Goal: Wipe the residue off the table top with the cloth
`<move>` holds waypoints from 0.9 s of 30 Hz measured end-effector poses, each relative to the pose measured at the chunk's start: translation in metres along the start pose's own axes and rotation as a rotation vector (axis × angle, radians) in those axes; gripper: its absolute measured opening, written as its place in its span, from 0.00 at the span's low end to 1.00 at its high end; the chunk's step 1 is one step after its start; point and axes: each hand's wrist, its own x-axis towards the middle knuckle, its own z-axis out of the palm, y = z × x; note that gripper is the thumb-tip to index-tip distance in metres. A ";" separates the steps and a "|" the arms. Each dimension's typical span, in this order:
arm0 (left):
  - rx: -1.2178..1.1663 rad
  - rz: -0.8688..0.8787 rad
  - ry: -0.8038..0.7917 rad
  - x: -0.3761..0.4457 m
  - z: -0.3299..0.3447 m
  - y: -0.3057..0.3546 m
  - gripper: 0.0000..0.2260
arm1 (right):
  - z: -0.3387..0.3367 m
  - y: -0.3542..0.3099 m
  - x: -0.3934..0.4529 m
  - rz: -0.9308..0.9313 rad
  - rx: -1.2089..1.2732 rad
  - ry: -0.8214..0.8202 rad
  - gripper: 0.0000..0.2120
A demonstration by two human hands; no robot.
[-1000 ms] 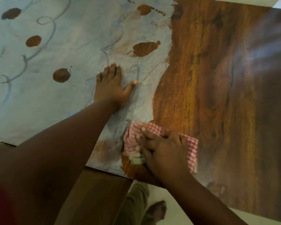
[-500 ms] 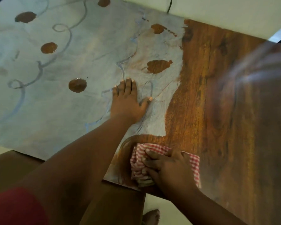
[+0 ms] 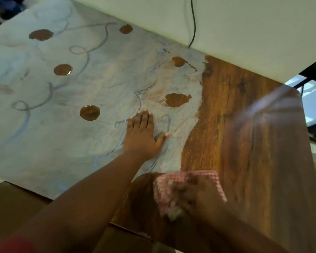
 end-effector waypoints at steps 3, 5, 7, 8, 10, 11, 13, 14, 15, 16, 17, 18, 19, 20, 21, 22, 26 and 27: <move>-0.009 -0.007 0.002 0.001 0.000 0.001 0.40 | -0.014 0.026 0.048 0.157 0.017 0.130 0.18; -0.036 -0.018 0.012 0.001 0.000 0.001 0.37 | -0.016 0.015 0.076 0.209 -0.063 0.163 0.18; -0.073 -0.012 0.000 0.001 0.000 0.000 0.37 | -0.011 -0.007 0.079 0.162 -0.121 0.164 0.16; -0.088 -0.008 -0.011 0.001 -0.001 0.000 0.38 | -0.008 -0.015 0.072 0.101 -0.120 0.150 0.16; -0.107 -0.004 -0.038 0.001 -0.002 -0.001 0.40 | -0.002 -0.021 0.049 -0.082 -0.112 0.077 0.16; -0.105 -0.005 -0.050 0.002 -0.004 -0.002 0.41 | -0.002 -0.016 0.038 -0.173 -0.117 0.008 0.17; -0.054 0.029 -0.075 0.004 -0.009 -0.005 0.42 | -0.007 0.008 0.025 -0.285 -0.119 -0.078 0.17; -0.006 0.071 -0.084 0.005 -0.012 -0.008 0.43 | -0.012 0.024 0.026 -0.283 -0.118 -0.096 0.17; 0.046 0.120 -0.093 0.005 -0.015 -0.011 0.44 | -0.017 0.041 0.029 -0.244 -0.131 -0.089 0.16; 0.097 0.164 -0.097 0.007 -0.019 -0.015 0.44 | -0.024 0.060 0.037 -0.176 -0.152 -0.059 0.16; 0.139 0.203 -0.100 0.010 -0.022 -0.019 0.44 | -0.034 0.075 0.049 -0.079 -0.156 -0.025 0.17; 0.170 0.232 -0.103 0.013 -0.023 -0.023 0.42 | -0.044 0.087 0.065 0.022 -0.143 0.021 0.18; 0.191 0.250 -0.101 0.018 -0.025 -0.027 0.41 | -0.052 0.095 0.082 0.120 -0.109 0.033 0.18; 0.205 0.252 -0.091 0.024 -0.027 -0.031 0.39 | -0.057 0.098 0.100 0.189 -0.080 0.032 0.16; 0.211 0.237 -0.083 0.030 -0.028 -0.036 0.38 | -0.058 0.095 0.117 0.215 -0.084 0.041 0.16; 0.207 0.210 -0.077 0.037 -0.029 -0.039 0.38 | -0.055 0.087 0.130 0.215 -0.107 0.041 0.17; 0.185 0.107 -0.065 0.064 -0.032 -0.048 0.38 | -0.038 0.026 0.133 0.100 -0.074 -0.019 0.19; 0.167 0.085 -0.064 0.069 -0.032 -0.049 0.38 | -0.032 0.011 0.118 0.022 -0.086 -0.023 0.18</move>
